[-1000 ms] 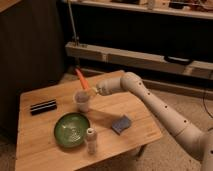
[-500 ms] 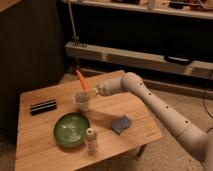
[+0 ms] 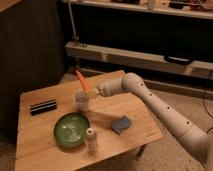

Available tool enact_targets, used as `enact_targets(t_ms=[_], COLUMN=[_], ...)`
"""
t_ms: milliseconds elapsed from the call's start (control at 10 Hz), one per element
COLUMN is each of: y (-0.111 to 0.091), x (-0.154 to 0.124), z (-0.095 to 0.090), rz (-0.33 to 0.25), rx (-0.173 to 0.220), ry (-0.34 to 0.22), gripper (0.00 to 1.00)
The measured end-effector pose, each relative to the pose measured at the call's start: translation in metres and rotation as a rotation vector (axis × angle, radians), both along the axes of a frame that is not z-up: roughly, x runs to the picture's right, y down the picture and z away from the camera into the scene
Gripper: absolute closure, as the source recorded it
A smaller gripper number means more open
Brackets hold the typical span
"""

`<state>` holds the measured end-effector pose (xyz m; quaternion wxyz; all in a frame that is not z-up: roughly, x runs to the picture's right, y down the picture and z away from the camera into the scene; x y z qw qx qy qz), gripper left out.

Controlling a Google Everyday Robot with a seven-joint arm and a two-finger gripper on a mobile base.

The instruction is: Place the pepper in the ceramic cup

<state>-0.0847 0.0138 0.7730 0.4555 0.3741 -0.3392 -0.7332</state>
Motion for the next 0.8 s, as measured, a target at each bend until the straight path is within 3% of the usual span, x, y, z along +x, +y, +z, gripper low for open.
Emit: enact_targets(t_ms=[300, 800], y=[0.0010, 0.0018], x=[-0.0003, -0.0010], z=[-0.0008, -0.0011], rz=[-0.003, -0.016], rx=[-0.004, -0.019], ry=[-0.003, -0.013], gripper=[0.82, 0.30])
